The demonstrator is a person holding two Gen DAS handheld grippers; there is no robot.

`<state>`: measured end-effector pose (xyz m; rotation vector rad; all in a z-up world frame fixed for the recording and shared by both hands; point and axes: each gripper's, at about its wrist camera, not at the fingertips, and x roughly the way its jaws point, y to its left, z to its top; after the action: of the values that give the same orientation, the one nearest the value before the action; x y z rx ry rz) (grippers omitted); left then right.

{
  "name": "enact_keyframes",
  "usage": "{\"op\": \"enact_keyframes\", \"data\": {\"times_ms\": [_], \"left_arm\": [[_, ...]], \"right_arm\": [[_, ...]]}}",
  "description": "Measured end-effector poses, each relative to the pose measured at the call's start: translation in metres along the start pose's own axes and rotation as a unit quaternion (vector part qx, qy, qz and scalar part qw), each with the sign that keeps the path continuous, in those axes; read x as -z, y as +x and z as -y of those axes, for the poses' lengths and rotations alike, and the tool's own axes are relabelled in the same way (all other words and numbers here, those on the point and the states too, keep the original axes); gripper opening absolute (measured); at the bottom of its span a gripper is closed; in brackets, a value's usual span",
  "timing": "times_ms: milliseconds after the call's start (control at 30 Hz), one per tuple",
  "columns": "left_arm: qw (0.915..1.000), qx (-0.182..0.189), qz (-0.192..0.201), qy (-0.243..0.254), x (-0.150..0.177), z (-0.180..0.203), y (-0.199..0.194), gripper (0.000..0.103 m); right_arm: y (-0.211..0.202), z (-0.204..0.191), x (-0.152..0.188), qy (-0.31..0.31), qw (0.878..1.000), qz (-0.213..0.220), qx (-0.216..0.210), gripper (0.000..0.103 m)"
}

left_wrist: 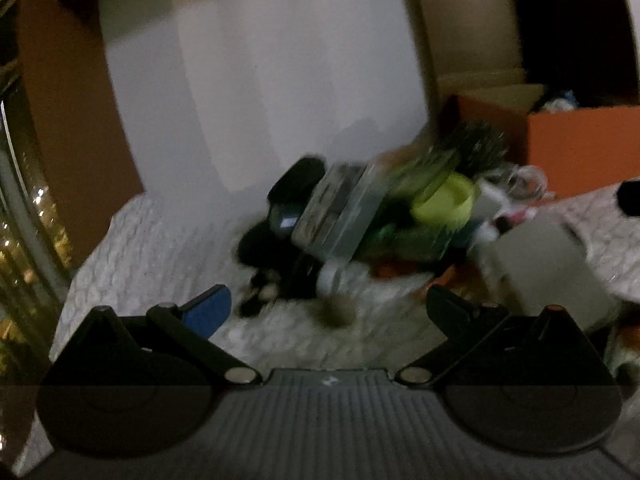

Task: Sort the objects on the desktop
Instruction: 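Withdraw both tools from the orange box back toward the clutter, then grasp the small brown ball with the left tool while the right tool grasps the black round brush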

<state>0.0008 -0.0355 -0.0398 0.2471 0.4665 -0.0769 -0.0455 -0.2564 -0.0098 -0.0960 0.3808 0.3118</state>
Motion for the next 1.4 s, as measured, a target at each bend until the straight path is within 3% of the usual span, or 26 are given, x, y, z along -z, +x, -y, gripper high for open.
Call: {"op": "enact_keyframes", "data": {"times_ms": [300, 500, 667, 833, 1000, 1167, 1200, 1267, 1333, 1400], "left_arm": [[0.9993, 0.003, -0.034, -0.013, 0.022, -0.016, 0.02, 0.103], [0.9994, 0.023, -0.027, -0.004, 0.01, -0.012, 0.03, 0.103], [0.9987, 0.028, -0.043, 0.007, 0.001, -0.005, 0.051, 0.103], [0.998, 0.033, -0.054, 0.005, -0.001, -0.002, 0.059, 0.103], [0.9972, 0.04, -0.062, -0.004, -0.001, -0.006, 0.064, 0.103], [0.9965, 0.045, -0.07, -0.007, -0.003, -0.005, 0.07, 0.103], [0.9962, 0.049, -0.072, -0.009, -0.003, -0.005, 0.07, 0.1], [0.9952, 0.061, -0.075, -0.014, -0.002, -0.007, 0.071, 0.094], [0.9945, 0.067, -0.077, -0.022, -0.002, -0.009, 0.073, 0.086], [0.9942, 0.069, -0.078, -0.028, -0.003, -0.01, 0.073, 0.069]], "right_arm": [[0.02, 0.018, 0.018, -0.009, 0.999, -0.028, 0.031, 0.103], [0.03, 0.039, 0.027, 0.01, 0.998, -0.043, 0.037, 0.103], [0.041, 0.047, 0.033, 0.012, 0.998, -0.063, 0.027, 0.097], [0.054, 0.047, 0.039, 0.004, 0.996, -0.089, -0.007, 0.087], [0.069, 0.033, 0.037, -0.019, 0.993, -0.098, -0.062, 0.086], [0.086, 0.021, 0.028, -0.044, 0.988, -0.105, -0.106, 0.072], [0.088, 0.021, 0.026, -0.048, 0.987, -0.104, -0.11, 0.068], [0.093, 0.02, 0.024, -0.047, 0.984, -0.117, -0.126, 0.043], [0.093, 0.024, 0.023, -0.028, 0.984, -0.12, -0.129, 0.043], [0.09, 0.026, 0.025, -0.02, 0.985, -0.117, -0.129, 0.042]]}}
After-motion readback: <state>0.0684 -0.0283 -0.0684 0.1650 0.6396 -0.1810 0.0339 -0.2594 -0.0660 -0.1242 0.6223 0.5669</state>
